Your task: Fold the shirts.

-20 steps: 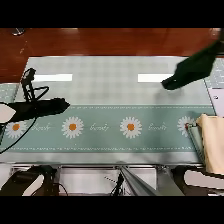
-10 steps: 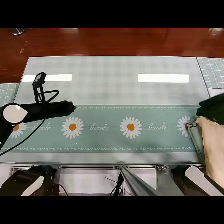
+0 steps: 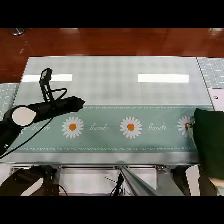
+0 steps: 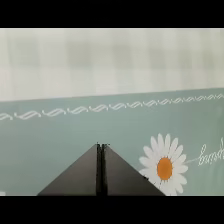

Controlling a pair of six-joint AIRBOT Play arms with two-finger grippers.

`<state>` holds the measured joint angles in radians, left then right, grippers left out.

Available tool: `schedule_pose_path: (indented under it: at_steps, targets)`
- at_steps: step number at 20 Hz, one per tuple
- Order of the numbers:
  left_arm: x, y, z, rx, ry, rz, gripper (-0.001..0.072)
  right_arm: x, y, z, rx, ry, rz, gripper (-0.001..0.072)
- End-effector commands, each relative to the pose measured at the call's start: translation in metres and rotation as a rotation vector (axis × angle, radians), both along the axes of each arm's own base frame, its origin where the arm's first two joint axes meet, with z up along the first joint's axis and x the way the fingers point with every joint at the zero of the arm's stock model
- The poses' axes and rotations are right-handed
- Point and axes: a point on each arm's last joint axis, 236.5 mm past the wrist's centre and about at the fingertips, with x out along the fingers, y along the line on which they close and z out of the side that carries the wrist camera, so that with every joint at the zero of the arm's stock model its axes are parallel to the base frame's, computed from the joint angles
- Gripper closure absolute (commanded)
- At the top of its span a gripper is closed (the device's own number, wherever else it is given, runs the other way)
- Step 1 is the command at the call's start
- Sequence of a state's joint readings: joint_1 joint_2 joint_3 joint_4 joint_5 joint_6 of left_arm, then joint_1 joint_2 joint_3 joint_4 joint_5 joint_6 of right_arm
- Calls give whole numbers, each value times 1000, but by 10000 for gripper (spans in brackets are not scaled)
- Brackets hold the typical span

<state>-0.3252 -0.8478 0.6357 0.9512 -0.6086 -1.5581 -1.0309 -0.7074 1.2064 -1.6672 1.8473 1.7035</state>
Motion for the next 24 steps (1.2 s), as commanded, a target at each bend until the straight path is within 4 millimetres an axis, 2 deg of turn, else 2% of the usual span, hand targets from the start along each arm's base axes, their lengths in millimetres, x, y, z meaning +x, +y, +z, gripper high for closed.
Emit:
schedule_pose_path:
  at_steps: [1,2,3,4,5,7,8,9,10,11,12,13,14,15,16,17,18,19,20,21,24]
  targets:
    - [8,7,21,-11,-11,2,684,16,-12,-1,-4,-46,3,84]
    - [12,15,42,17,-39,-37,685,52,-13,8,8,-173,70,100]
    - [22,27,73,38,-99,-50,685,92,-8,20,44,-323,136,160]
    - [36,41,111,40,-173,-20,684,137,5,38,105,-498,217,386]
    - [48,55,149,37,-249,19,685,181,23,63,157,-676,341,652]
    - [61,64,221,32,-388,42,685,251,65,117,186,-979,546,678]
    - [62,56,250,19,-431,14,685,277,89,137,149,-1072,650,678]
    - [61,40,268,-2,-454,-33,686,297,119,149,95,-1118,766,679]
    - [58,19,277,-9,-461,-94,686,314,153,150,40,-1115,877,679]
    - [56,-1,271,-2,-444,-153,686,326,185,140,-11,-1071,992,678]
    - [55,-19,251,38,-410,-206,687,332,218,118,-67,-979,1135,678]
    - [54,-31,219,98,-333,-225,687,335,246,87,-113,-847,1270,678]
    - [54,-38,184,170,-266,-229,687,334,263,54,-140,-707,1349,678]
    - [53,-38,145,265,-208,-222,686,332,269,18,-147,-567,1355,678]
    - [55,-27,109,347,-146,-184,685,327,264,-21,-147,-412,1333,679]
    - [57,-10,73,408,-65,-123,685,319,250,-60,-135,-255,1309,680]
    - [56,8,44,445,11,-77,685,310,234,-91,-107,-136,1273,680]
    - [53,22,25,463,66,-58,685,302,221,-115,-74,-53,1244,679]
    - [50,34,13,476,106,-43,685,296,211,-133,-41,0,1210,679]
    - [50,41,9,479,121,-30,685,295,207,-141,-9,11,1173,679]
    - [52,44,9,478,121,-19,685,301,202,-141,-15,-13,1162,679]
